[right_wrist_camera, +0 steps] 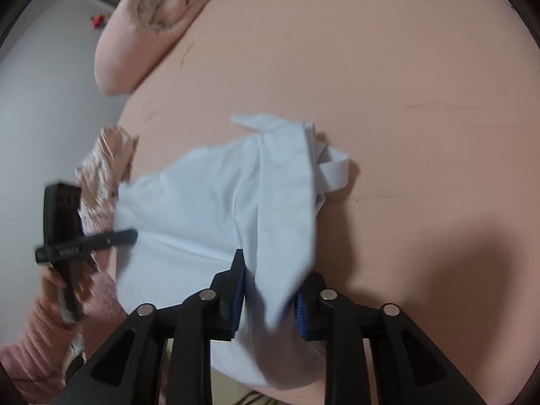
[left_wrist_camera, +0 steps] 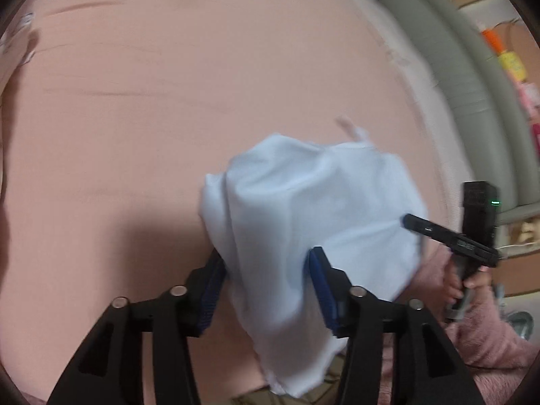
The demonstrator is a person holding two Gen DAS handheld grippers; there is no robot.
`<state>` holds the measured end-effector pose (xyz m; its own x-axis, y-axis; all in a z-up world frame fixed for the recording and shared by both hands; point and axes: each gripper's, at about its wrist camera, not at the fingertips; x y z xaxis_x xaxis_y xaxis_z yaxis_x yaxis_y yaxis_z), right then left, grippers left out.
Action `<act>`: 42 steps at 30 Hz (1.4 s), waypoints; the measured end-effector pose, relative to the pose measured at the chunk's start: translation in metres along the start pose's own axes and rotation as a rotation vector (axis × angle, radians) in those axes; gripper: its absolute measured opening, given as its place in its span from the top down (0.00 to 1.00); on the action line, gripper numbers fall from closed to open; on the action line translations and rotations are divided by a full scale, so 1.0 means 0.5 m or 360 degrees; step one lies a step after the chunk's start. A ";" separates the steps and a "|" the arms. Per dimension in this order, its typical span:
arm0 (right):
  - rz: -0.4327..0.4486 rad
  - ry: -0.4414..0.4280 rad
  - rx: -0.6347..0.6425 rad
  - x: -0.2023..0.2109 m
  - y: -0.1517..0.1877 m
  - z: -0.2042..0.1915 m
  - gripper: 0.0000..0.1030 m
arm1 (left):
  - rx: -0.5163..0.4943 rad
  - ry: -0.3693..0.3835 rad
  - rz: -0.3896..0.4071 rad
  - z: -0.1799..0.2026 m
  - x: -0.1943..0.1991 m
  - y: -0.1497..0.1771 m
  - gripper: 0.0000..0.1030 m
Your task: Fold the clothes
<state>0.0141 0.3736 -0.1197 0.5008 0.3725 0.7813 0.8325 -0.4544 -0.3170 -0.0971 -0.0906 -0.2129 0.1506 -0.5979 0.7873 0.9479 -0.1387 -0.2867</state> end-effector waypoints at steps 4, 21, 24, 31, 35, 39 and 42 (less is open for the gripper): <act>0.0217 0.0057 0.0095 0.059 -0.013 -0.004 0.43 | -0.0036 -0.0015 0.0200 0.009 0.032 0.051 0.27; -0.0111 -0.0336 -0.0002 -0.066 -0.030 -0.031 0.91 | -0.0011 0.0065 0.0267 0.092 -0.040 0.050 0.73; 0.0000 -0.0400 0.0025 -0.006 -0.048 -0.052 0.92 | -0.0085 0.0138 0.0269 0.159 -0.033 0.008 0.73; 0.0096 -0.0317 0.0151 0.155 -0.175 0.009 0.91 | -0.0299 0.0288 0.0277 0.367 -0.120 -0.179 0.73; 0.0200 -0.0115 0.0171 0.263 -0.262 0.078 0.91 | -0.0407 0.0353 0.0291 0.498 -0.198 -0.292 0.73; 0.0273 0.0124 0.0212 0.348 -0.340 0.159 0.91 | -0.0453 0.0380 0.0327 0.618 -0.300 -0.397 0.73; 0.0282 0.0242 0.0202 0.363 -0.395 0.213 0.91 | -0.0451 0.0377 0.0319 0.684 -0.385 -0.452 0.73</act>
<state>-0.0341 0.6174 0.0275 0.6079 0.1662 0.7764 0.7630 -0.3927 -0.5134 -0.2444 0.3259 -0.1127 0.2240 -0.7957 0.5628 0.7868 -0.1931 -0.5862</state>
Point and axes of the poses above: each gripper's, at about its wrist camera, not at the fingertips, and x roughly against the way its jaws point, z to its right, y to its underside, and after that the axes turned 4 degrees about z, right-handed
